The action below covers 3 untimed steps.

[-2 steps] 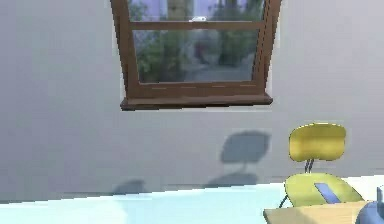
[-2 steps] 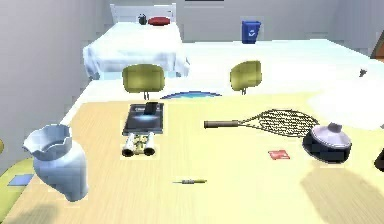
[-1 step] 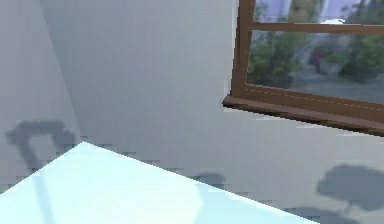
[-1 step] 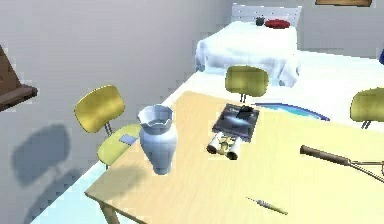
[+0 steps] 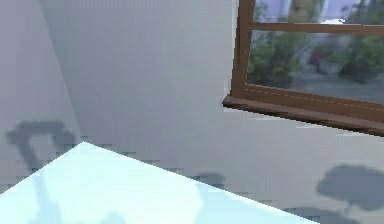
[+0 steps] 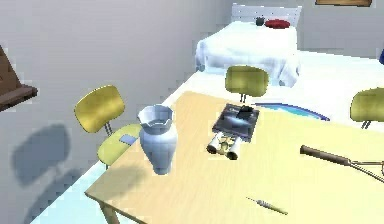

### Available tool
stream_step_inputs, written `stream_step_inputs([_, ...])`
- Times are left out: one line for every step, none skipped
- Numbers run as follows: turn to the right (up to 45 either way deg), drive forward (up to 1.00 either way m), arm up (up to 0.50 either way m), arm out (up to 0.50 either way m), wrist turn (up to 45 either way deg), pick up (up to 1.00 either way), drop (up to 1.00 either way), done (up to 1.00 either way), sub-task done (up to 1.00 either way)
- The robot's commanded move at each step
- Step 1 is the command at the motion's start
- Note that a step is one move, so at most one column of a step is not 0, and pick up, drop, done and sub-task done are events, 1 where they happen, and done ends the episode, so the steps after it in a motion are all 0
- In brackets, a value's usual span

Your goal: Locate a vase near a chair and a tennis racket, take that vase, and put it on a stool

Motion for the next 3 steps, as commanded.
stream_step_inputs([0.0,0.0,0.38,0.0,0.0,0.0,0.0,0.0,0.0])
stream_step_inputs([0.0,0.0,0.0,0.26,0.0,0.0,0.0,0.0,0.0])
stream_step_inputs([0.0,0.0,0.0,0.0,45.0,0.0,0.0,0.0,0.0])
